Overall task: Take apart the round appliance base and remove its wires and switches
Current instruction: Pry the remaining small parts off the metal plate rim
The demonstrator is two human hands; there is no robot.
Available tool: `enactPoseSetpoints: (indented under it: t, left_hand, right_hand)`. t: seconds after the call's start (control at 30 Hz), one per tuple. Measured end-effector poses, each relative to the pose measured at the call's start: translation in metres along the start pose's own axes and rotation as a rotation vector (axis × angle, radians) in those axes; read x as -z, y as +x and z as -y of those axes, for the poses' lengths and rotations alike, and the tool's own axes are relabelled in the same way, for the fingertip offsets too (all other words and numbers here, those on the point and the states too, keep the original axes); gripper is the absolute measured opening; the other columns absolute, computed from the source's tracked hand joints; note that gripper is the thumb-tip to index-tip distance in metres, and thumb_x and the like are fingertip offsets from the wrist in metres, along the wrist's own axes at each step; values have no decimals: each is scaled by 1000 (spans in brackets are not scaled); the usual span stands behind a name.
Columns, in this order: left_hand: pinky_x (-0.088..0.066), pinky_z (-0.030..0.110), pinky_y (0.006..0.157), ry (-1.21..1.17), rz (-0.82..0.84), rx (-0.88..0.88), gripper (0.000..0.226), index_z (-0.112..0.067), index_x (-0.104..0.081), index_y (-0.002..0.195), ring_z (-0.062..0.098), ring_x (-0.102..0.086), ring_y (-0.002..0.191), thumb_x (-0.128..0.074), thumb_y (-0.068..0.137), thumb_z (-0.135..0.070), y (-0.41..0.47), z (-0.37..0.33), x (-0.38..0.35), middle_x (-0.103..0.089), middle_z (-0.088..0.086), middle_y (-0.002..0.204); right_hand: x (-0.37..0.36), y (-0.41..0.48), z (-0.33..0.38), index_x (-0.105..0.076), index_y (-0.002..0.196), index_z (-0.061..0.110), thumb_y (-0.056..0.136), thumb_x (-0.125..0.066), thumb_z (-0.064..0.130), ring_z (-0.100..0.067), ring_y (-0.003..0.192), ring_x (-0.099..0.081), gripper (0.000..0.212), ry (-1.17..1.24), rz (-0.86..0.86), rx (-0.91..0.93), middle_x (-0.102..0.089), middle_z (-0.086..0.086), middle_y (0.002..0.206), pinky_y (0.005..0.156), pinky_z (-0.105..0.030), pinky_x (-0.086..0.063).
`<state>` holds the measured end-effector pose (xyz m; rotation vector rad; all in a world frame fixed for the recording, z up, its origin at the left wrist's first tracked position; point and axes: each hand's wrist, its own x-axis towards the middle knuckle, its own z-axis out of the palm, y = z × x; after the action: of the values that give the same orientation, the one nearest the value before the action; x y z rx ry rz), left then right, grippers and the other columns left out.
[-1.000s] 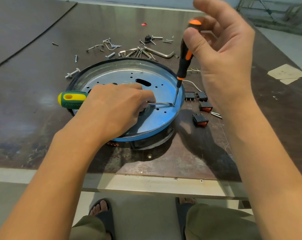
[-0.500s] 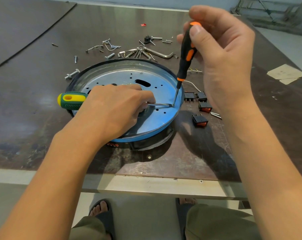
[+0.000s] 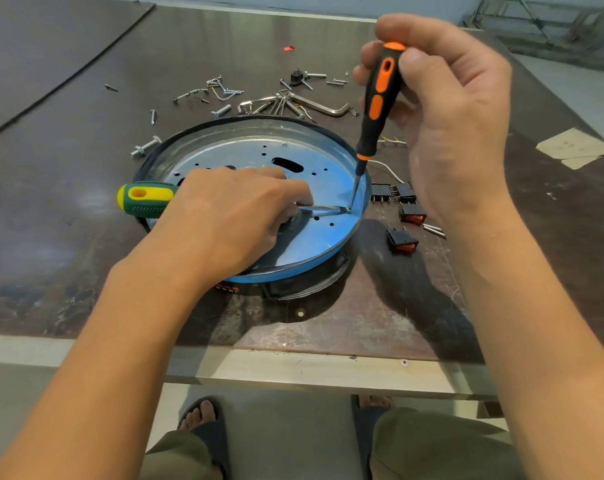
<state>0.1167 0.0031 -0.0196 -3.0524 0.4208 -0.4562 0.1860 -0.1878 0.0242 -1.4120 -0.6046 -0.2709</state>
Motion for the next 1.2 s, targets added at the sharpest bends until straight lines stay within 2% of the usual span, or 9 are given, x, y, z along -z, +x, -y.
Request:
enactPoseSetpoints:
  t: [0.17,0.37,0.53,0.63,0.73,0.8,0.97,1.07,1.2]
  left_hand:
    - [-44,32,55,10,-6,11,24,-47,-51,118,25,-63,86,-42,101,-33,0,0,0,-61,-14,110]
    - [-46,32,56,5,2,-1,25,-48,-51,120,25,-64,87,-42,101,-34,0,0,0,-61,-15,114]
    - [-49,33,57,5,8,12,25,-48,-50,121,25,-64,89,-43,101,-34,1,-1,0,-61,-15,113]
    - [-50,35,59,2,17,8,26,-49,-50,121,25,-64,90,-42,102,-35,1,-1,1,-61,-15,115]
    - [-36,29,52,10,2,9,25,-49,-50,120,25,-63,87,-42,102,-34,-1,-1,2,-61,-14,114]
    - [-31,28,51,15,-1,10,25,-49,-50,120,26,-63,87,-43,101,-34,0,-1,1,-61,-14,114]
    - [-39,30,53,8,10,17,26,-48,-51,121,27,-64,88,-44,101,-33,0,-1,1,-61,-14,114]
    - [-41,31,55,9,4,14,26,-49,-51,121,27,-64,88,-43,101,-34,0,-1,1,-61,-14,113]
    - [-39,30,55,5,5,7,25,-48,-50,121,25,-64,90,-43,101,-34,0,-1,1,-61,-14,115]
  right_hand:
    - [-1,1,1,-65,116,2,96,-67,5,-7,86,-59,21,-176,33,89,-63,1,93,87,-39,-55]
    - [1,1,-2,-62,123,-4,99,-47,-5,-27,97,-65,28,-65,4,25,-66,-15,103,86,-36,-56]
    - [1,0,1,-66,115,-2,95,-68,6,-3,85,-60,22,-186,15,85,-64,2,92,85,-35,-53]
    - [2,0,1,-65,118,-1,97,-64,4,-10,92,-61,22,-187,37,92,-64,-1,96,91,-42,-56]
    - [1,-1,1,-62,123,-3,100,-51,-3,-21,98,-66,26,-91,17,31,-67,-12,102,90,-37,-56]
    - [-1,-2,2,-63,123,-3,101,-54,1,-19,97,-65,24,-109,13,32,-66,-13,103,89,-35,-55]
    - [3,2,-1,-68,117,3,93,-71,9,-15,94,-60,25,-247,-25,101,-68,-14,105,94,-42,-54]
    - [4,3,-3,-65,124,-2,95,-64,2,-16,99,-64,29,-181,-36,64,-67,-10,106,96,-43,-56]
    - [2,1,-2,-64,123,-4,100,-53,0,-9,97,-65,26,-93,-28,43,-69,-9,105,85,-30,-54]
